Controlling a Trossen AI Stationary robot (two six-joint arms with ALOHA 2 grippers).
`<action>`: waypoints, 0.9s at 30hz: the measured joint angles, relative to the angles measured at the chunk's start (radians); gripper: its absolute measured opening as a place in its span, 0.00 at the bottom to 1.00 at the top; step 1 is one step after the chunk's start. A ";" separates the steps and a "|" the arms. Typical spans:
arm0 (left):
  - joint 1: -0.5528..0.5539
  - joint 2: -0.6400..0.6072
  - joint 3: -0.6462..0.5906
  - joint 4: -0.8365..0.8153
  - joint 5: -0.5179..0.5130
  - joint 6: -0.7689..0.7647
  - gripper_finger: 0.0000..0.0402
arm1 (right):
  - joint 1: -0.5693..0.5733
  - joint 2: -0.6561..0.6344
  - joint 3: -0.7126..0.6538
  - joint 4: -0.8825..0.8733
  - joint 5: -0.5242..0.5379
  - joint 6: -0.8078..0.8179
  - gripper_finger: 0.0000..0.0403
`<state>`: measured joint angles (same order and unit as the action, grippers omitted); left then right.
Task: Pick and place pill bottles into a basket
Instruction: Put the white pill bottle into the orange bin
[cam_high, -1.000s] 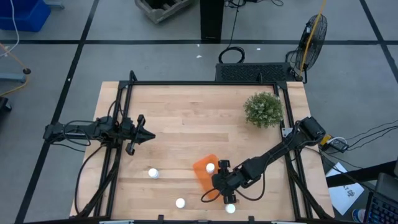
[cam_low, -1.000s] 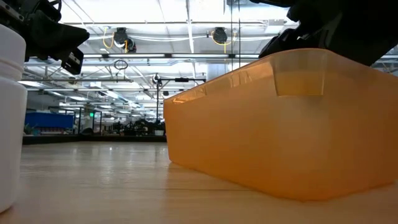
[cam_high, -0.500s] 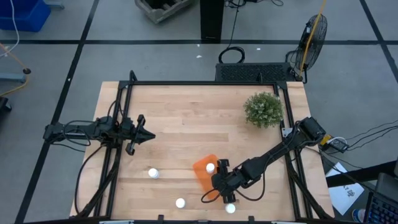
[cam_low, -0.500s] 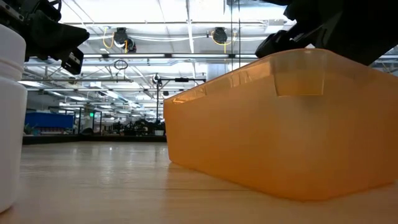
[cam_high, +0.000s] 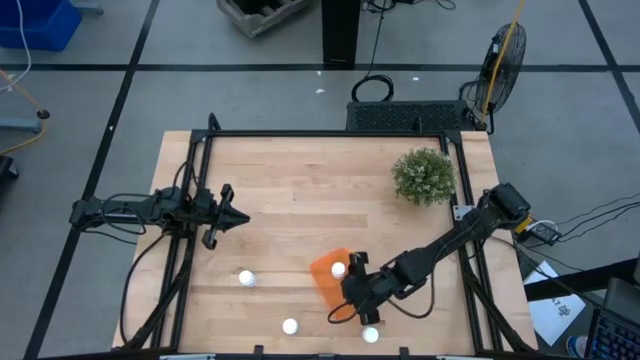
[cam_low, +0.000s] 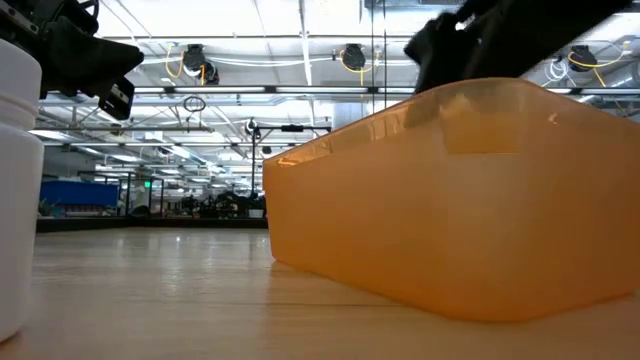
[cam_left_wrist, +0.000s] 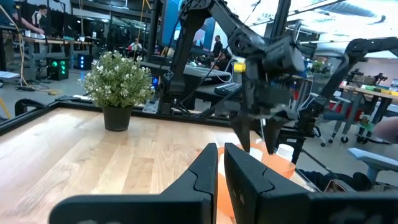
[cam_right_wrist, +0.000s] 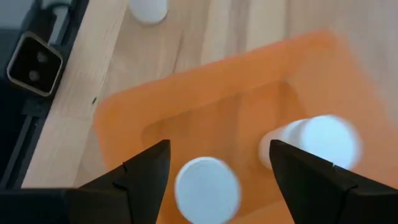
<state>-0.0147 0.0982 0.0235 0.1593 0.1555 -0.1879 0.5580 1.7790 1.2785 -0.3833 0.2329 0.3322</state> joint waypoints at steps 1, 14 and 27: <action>0.000 0.000 0.000 0.000 0.000 0.000 0.08 | 0.005 -0.017 0.000 -0.009 0.003 0.000 0.66; 0.000 0.000 0.000 0.001 0.000 0.000 0.08 | 0.200 -0.136 0.001 0.005 0.034 0.124 0.66; 0.000 0.000 0.000 0.001 0.000 0.000 0.08 | 0.344 -0.020 0.001 0.027 0.136 0.233 0.66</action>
<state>-0.0147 0.0980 0.0235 0.1604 0.1555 -0.1879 0.9017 1.7594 1.2792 -0.3565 0.3686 0.5648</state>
